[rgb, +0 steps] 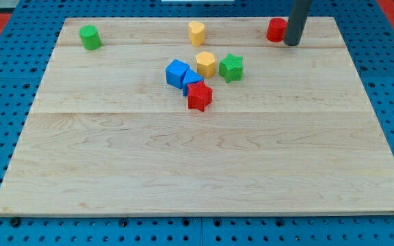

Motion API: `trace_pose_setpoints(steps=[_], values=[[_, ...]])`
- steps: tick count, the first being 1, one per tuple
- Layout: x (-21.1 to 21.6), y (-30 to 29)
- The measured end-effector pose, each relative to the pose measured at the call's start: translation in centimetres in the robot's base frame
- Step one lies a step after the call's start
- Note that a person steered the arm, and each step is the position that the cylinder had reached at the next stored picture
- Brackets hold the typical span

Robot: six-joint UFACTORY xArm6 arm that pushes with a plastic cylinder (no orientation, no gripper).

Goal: Put the red star at the center left side of the board

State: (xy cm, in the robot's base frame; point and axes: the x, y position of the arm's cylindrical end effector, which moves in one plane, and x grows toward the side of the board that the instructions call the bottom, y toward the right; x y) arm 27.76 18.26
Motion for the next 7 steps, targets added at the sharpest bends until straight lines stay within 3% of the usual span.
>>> trace_pose_setpoints(steps=[5, 7], values=[[0.7, 0.4], [5.7, -8.4]])
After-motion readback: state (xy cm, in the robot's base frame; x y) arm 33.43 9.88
